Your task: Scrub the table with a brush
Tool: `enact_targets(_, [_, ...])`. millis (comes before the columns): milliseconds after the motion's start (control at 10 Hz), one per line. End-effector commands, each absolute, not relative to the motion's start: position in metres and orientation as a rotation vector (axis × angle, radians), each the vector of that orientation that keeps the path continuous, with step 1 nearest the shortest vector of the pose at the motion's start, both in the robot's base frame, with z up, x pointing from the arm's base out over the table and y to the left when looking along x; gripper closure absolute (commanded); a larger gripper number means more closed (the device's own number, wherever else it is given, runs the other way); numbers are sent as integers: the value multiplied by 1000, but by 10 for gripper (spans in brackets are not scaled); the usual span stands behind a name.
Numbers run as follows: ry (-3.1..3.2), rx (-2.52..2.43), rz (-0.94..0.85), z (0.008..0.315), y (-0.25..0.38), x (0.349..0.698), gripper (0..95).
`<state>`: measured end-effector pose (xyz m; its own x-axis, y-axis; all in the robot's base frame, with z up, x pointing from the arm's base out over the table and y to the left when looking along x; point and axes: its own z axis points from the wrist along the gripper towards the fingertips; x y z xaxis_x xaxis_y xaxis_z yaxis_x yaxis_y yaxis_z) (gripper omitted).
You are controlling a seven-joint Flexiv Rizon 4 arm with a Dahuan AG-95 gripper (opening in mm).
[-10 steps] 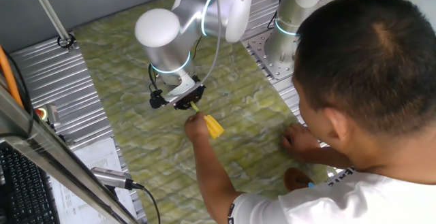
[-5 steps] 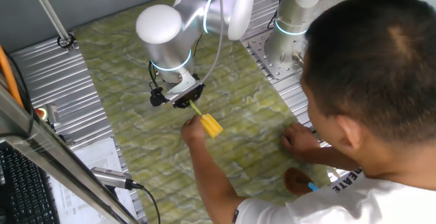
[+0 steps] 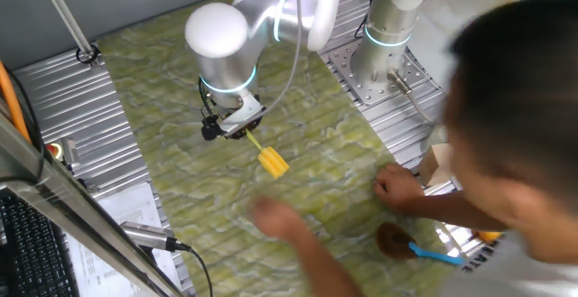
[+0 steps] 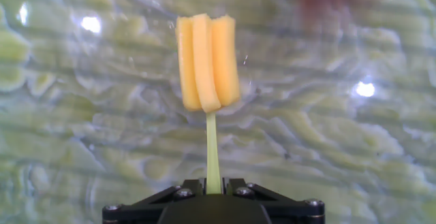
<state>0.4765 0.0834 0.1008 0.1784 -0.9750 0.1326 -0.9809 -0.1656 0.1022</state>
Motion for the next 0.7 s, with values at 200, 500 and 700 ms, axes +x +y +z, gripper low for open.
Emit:
enact_targets(200, [-1895,2255,80,91,80,475,950])
enact_targets(500, [-1899,2221,113,79,78,468,950])
enact_targets(700, [-1869,2165,187,75,78,465,950])
